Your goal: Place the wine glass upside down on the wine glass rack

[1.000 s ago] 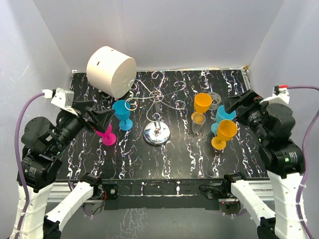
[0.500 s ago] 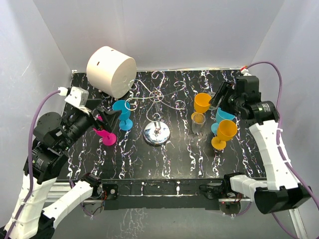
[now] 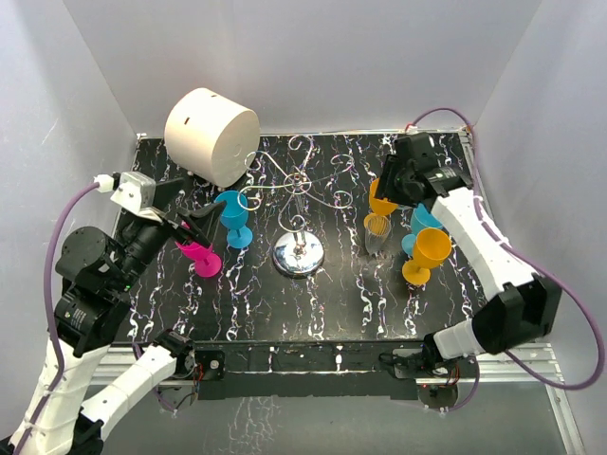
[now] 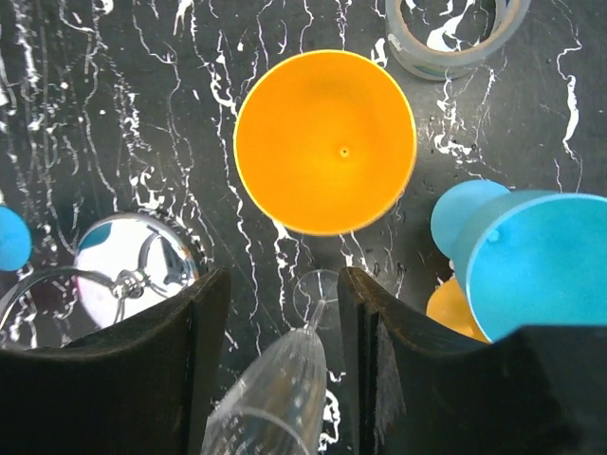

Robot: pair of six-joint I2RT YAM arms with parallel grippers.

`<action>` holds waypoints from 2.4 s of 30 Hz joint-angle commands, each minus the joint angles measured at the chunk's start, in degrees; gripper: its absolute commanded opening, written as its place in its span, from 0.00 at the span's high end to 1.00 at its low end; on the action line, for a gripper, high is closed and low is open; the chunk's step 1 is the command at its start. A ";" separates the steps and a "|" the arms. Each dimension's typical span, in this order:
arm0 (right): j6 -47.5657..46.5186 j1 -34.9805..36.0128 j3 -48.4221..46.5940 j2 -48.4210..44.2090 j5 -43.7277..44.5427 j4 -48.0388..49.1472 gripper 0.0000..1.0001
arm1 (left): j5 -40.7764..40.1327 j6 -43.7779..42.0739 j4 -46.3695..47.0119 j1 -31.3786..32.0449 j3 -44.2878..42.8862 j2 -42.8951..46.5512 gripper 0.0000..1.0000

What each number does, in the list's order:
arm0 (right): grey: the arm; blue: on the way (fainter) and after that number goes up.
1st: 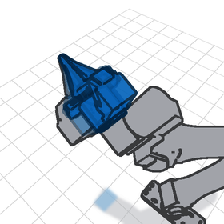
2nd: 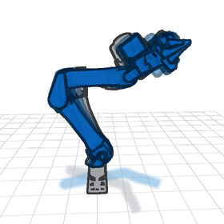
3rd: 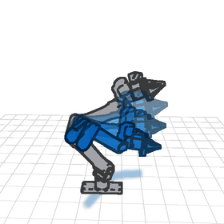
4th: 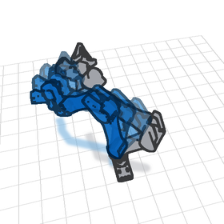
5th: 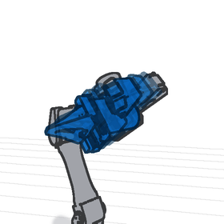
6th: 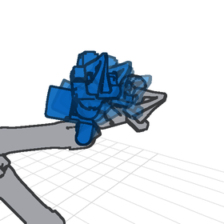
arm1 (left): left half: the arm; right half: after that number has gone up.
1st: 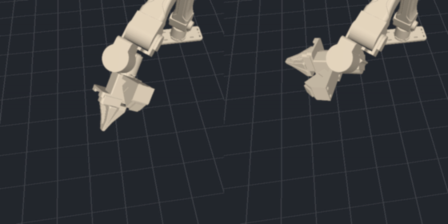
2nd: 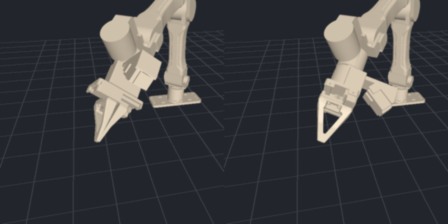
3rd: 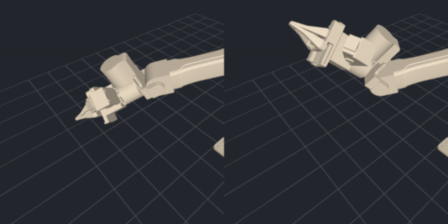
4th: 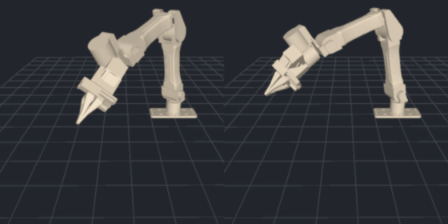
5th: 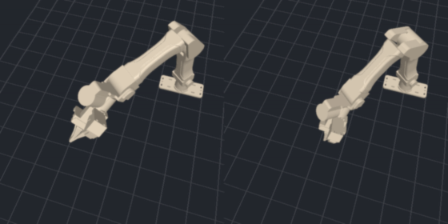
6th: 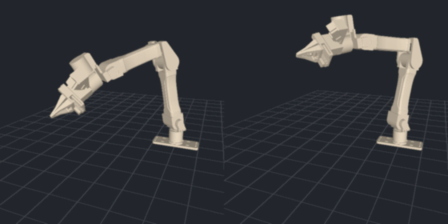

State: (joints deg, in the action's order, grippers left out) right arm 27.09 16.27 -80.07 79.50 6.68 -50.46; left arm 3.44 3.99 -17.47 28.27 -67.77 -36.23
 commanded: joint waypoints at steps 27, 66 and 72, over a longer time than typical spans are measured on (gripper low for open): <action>-4.72 7.08 -13.39 21.72 13.34 3.61 0.74 | -4.34 2.82 1.20 0.29 -1.56 -2.33 0.01; 13.01 11.50 6.75 -27.95 11.60 38.69 1.00 | 30.11 35.75 24.42 0.28 -3.53 -12.97 0.01; 20.27 11.48 14.23 -33.30 5.83 48.68 1.00 | 28.15 48.45 31.42 0.25 -3.95 -18.25 0.01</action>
State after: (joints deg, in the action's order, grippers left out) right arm 41.01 27.75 -68.23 49.17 18.02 -13.87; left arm 30.22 41.17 5.32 28.27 -71.13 -52.80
